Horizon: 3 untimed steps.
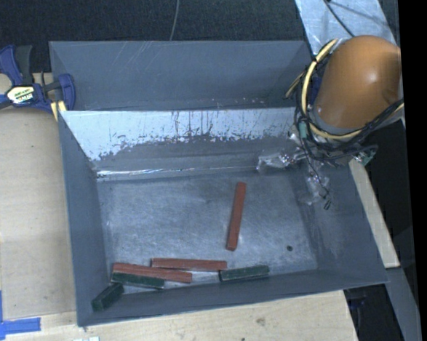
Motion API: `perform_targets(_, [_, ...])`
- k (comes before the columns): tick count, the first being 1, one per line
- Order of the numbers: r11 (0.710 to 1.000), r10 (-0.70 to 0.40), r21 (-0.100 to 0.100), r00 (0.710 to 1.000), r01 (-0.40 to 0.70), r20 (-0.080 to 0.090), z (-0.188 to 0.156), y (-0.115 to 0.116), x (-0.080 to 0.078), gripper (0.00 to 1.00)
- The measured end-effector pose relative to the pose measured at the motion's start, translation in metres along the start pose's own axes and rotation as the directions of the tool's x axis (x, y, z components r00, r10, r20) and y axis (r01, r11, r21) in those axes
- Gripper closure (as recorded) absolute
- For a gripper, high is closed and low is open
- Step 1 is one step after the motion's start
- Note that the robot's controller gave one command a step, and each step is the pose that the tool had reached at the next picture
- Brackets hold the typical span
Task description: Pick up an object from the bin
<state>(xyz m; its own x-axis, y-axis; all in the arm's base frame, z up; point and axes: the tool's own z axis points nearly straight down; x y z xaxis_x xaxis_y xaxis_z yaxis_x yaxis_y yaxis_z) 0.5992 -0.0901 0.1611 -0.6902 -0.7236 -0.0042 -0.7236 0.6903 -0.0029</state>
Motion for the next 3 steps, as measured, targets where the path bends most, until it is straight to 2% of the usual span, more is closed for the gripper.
perform_targets(1, [0.998,-0.06,0.009,0.998,0.06,0.003,0.022,0.022,-0.004,0.0])
perform_targets(2, [0.997,0.071,-0.003,0.997,-0.071,-0.002,0.072,0.084,-0.018,0.0])
perform_targets(3, [1.0,-0.012,-0.002,1.0,0.012,-0.002,0.081,0.116,-0.01,1.0])
